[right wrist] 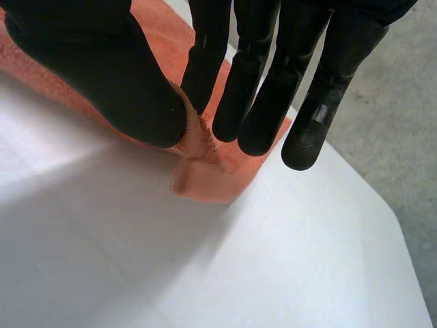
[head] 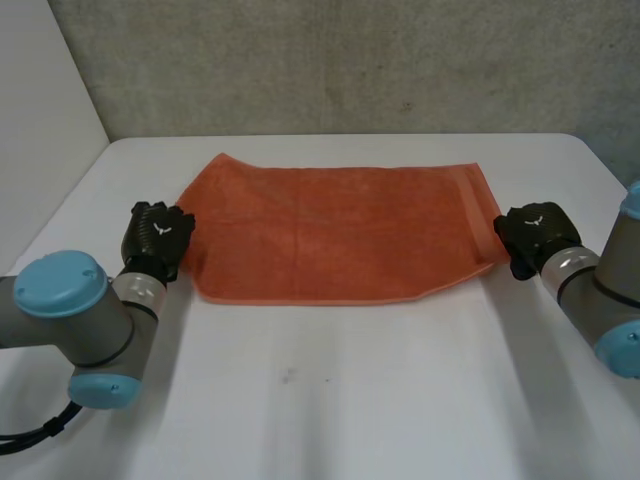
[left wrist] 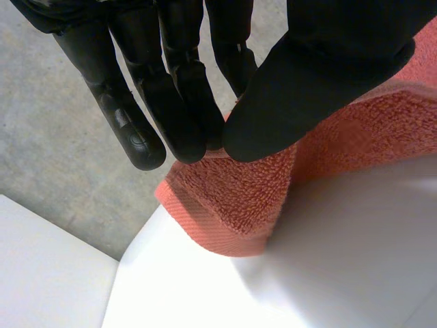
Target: Fold the laundry
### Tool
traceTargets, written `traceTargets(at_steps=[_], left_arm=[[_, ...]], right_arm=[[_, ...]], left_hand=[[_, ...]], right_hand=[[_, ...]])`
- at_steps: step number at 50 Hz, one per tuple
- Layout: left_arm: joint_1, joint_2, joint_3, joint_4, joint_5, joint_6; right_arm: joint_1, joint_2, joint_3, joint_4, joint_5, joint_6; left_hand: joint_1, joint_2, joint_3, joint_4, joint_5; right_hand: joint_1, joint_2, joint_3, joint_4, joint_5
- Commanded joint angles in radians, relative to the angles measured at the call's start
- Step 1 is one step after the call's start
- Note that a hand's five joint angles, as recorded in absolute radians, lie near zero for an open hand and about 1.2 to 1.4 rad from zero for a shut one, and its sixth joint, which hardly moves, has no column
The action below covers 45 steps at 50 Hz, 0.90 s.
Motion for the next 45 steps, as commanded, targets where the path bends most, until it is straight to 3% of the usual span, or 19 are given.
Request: traceTargets(at_steps=[1,5,7,10,12,13,15,20,24,26,35,37,43,45], left_arm=[[0.007,0.166,-0.072,-0.044,-0.001,0.009],[0.008,0.266,-0.094,-0.131,-0.001,0.01],[0.008,0.376,-0.103,-0.257,-0.001,0.012],[0.008,0.443,-0.104,-0.335,-0.002,0.015],[0.013,0.579,-0.097,-0.492,0.001,0.017],[0.013,0.579,-0.097,-0.493,0.001,0.017],[0.018,0.682,-0.086,-0.619,0.004,0.018],[0.022,0.728,-0.063,-0.726,0.005,0.021],[0.024,0.711,-0.069,-0.738,0.005,0.032],[0.024,0.681,-0.072,-0.736,0.005,0.043],[0.025,0.3,0.04,-0.695,0.011,0.118],[0.025,0.195,0.147,-0.669,0.011,0.132],[0.025,0.13,0.374,-0.577,0.004,0.135],[0.022,0.142,0.512,-0.437,0.005,0.122]], right_arm=[[-0.032,-0.142,0.008,0.145,-0.017,-0.006],[-0.04,-0.212,-0.003,0.229,-0.037,-0.038],[-0.063,-0.32,-0.018,0.351,-0.055,-0.102],[-0.112,-0.423,-0.049,0.497,-0.06,-0.186],[-0.132,-0.463,-0.062,0.578,-0.063,-0.238],[-0.132,-0.463,-0.063,0.579,-0.063,-0.239],[-0.153,-0.517,-0.098,0.718,-0.071,-0.323],[-0.155,-0.531,-0.122,0.797,-0.08,-0.389],[-0.152,-0.512,-0.109,0.797,-0.077,-0.4],[-0.147,-0.439,-0.092,0.789,-0.071,-0.397],[-0.138,-0.193,-0.127,0.708,-0.018,-0.389],[-0.111,-0.109,-0.209,0.645,0.035,-0.38],[-0.026,-0.02,-0.448,0.545,0.103,-0.325],[0.005,-0.014,-0.64,0.446,0.118,-0.235]], left_hand=[[0.203,0.177,0.179,0.178,0.184],[0.203,0.177,0.179,0.178,0.184],[0.203,0.177,0.179,0.178,0.184],[0.203,0.177,0.179,0.178,0.184],[0.203,0.177,0.179,0.178,0.184],[0.203,0.177,0.179,0.178,0.184],[0.203,0.177,0.179,0.178,0.184],[0.203,0.177,0.179,0.178,0.184],[0.203,0.177,0.179,0.178,0.184],[0.203,0.177,0.179,0.178,0.184],[0.203,0.177,0.179,0.178,0.184],[0.203,0.177,0.179,0.178,0.184],[0.203,0.177,0.179,0.178,0.184],[0.203,0.177,0.179,0.178,0.184]], right_hand=[[0.407,0.21,0.207,0.201,0.225],[0.407,0.21,0.207,0.201,0.225],[0.407,0.21,0.207,0.201,0.225],[0.407,0.21,0.207,0.201,0.225],[0.407,0.21,0.207,0.201,0.225],[0.407,0.21,0.207,0.201,0.225],[0.407,0.21,0.207,0.201,0.225],[0.407,0.21,0.207,0.201,0.225],[0.407,0.21,0.207,0.201,0.225],[0.407,0.21,0.207,0.201,0.225],[0.407,0.21,0.207,0.201,0.225],[0.407,0.21,0.207,0.201,0.225],[0.407,0.21,0.207,0.201,0.225],[0.407,0.21,0.207,0.201,0.225]])
